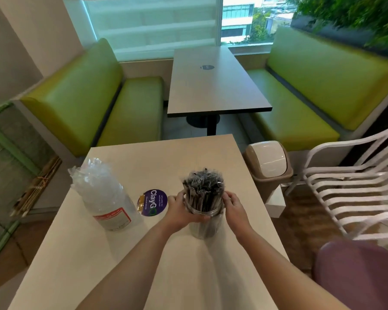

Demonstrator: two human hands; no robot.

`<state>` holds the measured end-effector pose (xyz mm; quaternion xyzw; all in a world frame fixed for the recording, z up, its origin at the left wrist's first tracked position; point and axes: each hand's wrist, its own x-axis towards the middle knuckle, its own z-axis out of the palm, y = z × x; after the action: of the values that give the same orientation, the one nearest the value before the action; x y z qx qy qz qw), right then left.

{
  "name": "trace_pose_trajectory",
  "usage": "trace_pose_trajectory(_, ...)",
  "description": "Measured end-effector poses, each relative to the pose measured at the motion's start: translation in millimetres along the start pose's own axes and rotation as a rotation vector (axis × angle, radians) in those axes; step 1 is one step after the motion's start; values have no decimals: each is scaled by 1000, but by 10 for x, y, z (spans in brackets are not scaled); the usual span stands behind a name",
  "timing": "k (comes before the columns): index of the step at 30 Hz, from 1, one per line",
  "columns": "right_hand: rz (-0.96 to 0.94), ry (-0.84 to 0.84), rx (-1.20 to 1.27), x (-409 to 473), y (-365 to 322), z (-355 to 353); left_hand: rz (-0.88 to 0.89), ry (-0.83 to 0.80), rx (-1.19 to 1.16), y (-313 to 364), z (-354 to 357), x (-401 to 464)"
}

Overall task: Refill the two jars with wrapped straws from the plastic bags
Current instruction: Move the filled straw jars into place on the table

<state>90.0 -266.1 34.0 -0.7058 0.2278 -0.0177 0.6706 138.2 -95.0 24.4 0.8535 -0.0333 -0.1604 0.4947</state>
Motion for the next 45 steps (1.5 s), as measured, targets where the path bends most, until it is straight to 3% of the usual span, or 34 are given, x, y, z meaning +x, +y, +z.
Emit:
trace_pose_trajectory(10,-78,1,33,534,-352,451,114,54,-217,112,-296,622)
trace_pose_trajectory(15,-77,-50,66,1044,-555,670,191,107,-200,257,-455,1110)
trace_pose_trajectory(29,-31,-191,51,2522,-743,1053,201,255,-334,407,-585,2338)
trace_pose_trajectory(37,-66,-208,23,3099,-907,1174,216,339,-222,375,-668,2991)
trace_pose_trajectory(45,-70,-172,23,3642,-1022,1262,200,309,-256,543,-701,3423)
